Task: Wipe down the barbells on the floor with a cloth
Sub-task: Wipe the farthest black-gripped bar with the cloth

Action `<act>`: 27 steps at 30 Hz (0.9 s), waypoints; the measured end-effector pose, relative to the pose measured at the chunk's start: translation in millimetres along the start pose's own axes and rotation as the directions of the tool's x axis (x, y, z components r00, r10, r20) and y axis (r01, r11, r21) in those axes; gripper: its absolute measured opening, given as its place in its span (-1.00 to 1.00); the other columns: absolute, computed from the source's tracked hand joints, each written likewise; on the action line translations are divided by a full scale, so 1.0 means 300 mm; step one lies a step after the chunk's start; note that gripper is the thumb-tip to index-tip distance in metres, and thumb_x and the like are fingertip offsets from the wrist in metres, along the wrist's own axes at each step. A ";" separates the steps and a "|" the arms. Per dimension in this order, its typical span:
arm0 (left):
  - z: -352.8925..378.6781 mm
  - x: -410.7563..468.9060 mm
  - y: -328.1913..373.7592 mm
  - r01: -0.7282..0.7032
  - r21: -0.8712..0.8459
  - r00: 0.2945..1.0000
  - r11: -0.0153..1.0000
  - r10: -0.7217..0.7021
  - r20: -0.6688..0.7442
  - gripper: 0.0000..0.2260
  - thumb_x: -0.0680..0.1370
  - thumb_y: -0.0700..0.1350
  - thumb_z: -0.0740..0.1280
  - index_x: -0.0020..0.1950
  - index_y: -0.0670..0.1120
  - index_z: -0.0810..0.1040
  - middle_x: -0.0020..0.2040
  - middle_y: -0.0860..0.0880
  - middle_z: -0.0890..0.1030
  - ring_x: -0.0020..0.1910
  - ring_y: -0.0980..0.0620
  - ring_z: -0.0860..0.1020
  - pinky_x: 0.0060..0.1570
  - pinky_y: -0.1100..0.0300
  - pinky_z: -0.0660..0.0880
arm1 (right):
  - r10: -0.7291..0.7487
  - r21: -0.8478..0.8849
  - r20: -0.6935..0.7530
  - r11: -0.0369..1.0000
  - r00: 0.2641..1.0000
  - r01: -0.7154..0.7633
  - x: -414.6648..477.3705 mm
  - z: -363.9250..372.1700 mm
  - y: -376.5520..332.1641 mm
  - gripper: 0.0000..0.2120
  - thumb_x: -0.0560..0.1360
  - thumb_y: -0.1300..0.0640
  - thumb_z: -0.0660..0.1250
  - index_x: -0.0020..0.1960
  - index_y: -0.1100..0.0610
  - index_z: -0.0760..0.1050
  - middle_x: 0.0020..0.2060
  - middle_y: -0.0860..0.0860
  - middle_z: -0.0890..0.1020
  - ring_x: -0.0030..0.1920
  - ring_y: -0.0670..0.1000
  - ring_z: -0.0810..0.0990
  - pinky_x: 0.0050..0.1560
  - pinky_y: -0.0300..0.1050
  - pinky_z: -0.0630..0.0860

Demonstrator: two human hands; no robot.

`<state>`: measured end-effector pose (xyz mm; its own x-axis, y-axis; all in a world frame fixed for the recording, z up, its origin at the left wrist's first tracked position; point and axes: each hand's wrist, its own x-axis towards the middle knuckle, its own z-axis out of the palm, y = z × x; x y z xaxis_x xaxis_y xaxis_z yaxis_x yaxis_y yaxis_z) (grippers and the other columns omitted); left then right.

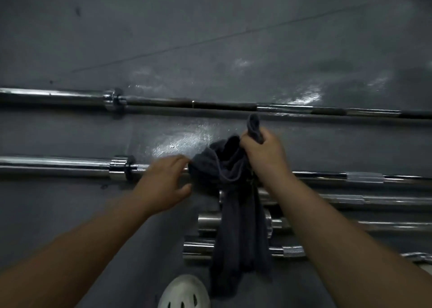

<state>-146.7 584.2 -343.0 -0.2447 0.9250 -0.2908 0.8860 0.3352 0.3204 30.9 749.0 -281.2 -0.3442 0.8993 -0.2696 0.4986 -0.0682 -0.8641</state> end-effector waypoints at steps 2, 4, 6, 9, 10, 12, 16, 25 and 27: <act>0.088 0.006 0.015 0.024 0.057 0.996 0.998 -0.029 0.086 -0.14 0.35 0.33 0.12 0.57 -0.08 0.20 0.54 -0.09 0.30 0.52 -0.09 0.24 0.49 -0.07 0.13 | -0.116 -0.309 0.212 0.934 0.970 0.179 -0.010 0.126 0.073 -0.65 0.41 -0.09 0.33 0.13 0.04 0.55 0.05 0.08 0.61 0.10 0.08 0.57 0.14 0.04 0.51; 0.168 0.010 0.016 0.037 0.085 0.997 0.996 -0.043 0.068 -0.09 0.34 0.34 0.08 0.59 -0.14 0.15 0.58 -0.13 0.20 0.58 -0.11 0.10 0.52 -0.16 -0.04 | -0.117 -0.604 0.458 0.686 0.881 0.405 -0.039 0.238 0.171 -0.31 0.35 -0.21 0.30 0.45 -0.06 0.33 0.39 0.15 0.40 0.40 0.20 0.35 0.39 0.15 0.32; 0.184 0.015 -0.005 0.034 0.060 0.998 0.998 -0.038 0.058 -0.09 0.35 0.31 0.06 0.61 -0.14 0.10 0.60 -0.13 0.15 0.59 -0.09 0.03 0.53 -0.11 -0.14 | -0.189 -0.688 0.466 0.538 0.864 0.488 -0.039 0.285 0.225 -0.29 0.34 -0.16 0.37 0.47 -0.09 0.30 0.34 0.16 0.42 0.32 0.23 0.43 0.31 0.16 0.37; 0.158 0.012 -0.022 0.031 -0.008 0.999 0.999 -0.031 0.017 -0.06 0.32 0.29 0.06 0.62 -0.12 -0.02 0.61 -0.10 0.12 0.59 -0.03 0.02 0.52 0.03 -0.20 | -0.267 -0.664 0.462 0.528 0.846 0.529 -0.001 0.203 0.252 -0.36 0.29 0.00 0.45 0.37 -0.05 0.44 0.16 0.14 0.52 0.07 0.23 0.57 0.08 0.07 0.53; 0.153 0.014 -0.020 0.029 -0.020 1.000 0.999 -0.029 0.010 -0.04 0.30 0.30 0.06 0.62 -0.10 -0.06 0.61 -0.09 0.11 0.59 -0.02 0.01 0.51 0.05 -0.22 | -0.247 -0.672 0.458 0.533 0.854 0.514 0.024 0.149 0.264 -0.36 0.30 0.01 0.46 0.37 -0.05 0.45 0.17 0.14 0.52 0.08 0.23 0.57 0.08 0.05 0.54; 0.148 0.014 -0.009 0.030 -0.026 0.999 0.999 -0.028 0.040 -0.01 0.28 0.31 0.05 0.62 -0.08 -0.12 0.62 -0.07 0.06 0.60 0.00 -0.04 0.51 0.06 -0.25 | -0.191 -0.718 0.385 0.552 0.903 0.423 0.059 0.043 0.293 -0.38 0.34 0.02 0.45 0.39 -0.04 0.44 0.21 0.14 0.51 0.13 0.23 0.55 0.10 0.04 0.52; 0.130 0.023 0.021 0.055 0.049 0.991 0.997 -0.061 0.117 0.01 0.28 0.33 0.11 0.62 -0.06 -0.16 0.63 -0.04 -0.05 0.60 -0.01 -0.11 0.52 -0.02 -0.23 | -0.172 -0.718 0.313 0.601 0.934 0.351 0.034 0.044 0.295 -0.46 0.35 0.03 0.42 0.33 -0.03 0.49 0.15 0.14 0.53 0.10 0.24 0.55 0.10 0.04 0.52; -0.064 0.056 0.117 -0.079 0.279 0.884 0.957 -0.062 0.463 -0.12 0.51 0.15 0.37 0.62 -0.09 -0.08 0.62 -0.09 -0.02 0.56 -0.12 0.13 0.47 0.05 0.23 | -0.094 -0.814 0.316 0.485 0.944 0.321 0.031 -0.154 0.273 -0.55 0.47 0.13 0.33 0.35 -0.07 0.44 0.23 0.11 0.43 0.21 0.23 0.49 0.16 0.09 0.51; -0.087 0.045 0.164 -0.123 0.295 0.870 0.948 -0.040 0.491 -0.15 0.49 0.14 0.38 0.61 -0.06 -0.03 0.59 -0.06 0.08 0.49 -0.12 0.27 0.40 0.03 0.34 | -0.099 -0.830 0.296 0.466 0.950 0.307 0.014 -0.182 0.284 -0.55 0.47 0.12 0.33 0.34 -0.06 0.43 0.24 0.12 0.43 0.20 0.23 0.48 0.13 0.08 0.49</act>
<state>-116.6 617.9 -307.6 -0.0548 0.7033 -0.7087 0.9858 0.1511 0.0736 115.3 770.6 -332.7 -0.6119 0.7335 -0.2961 0.7868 0.6028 -0.1326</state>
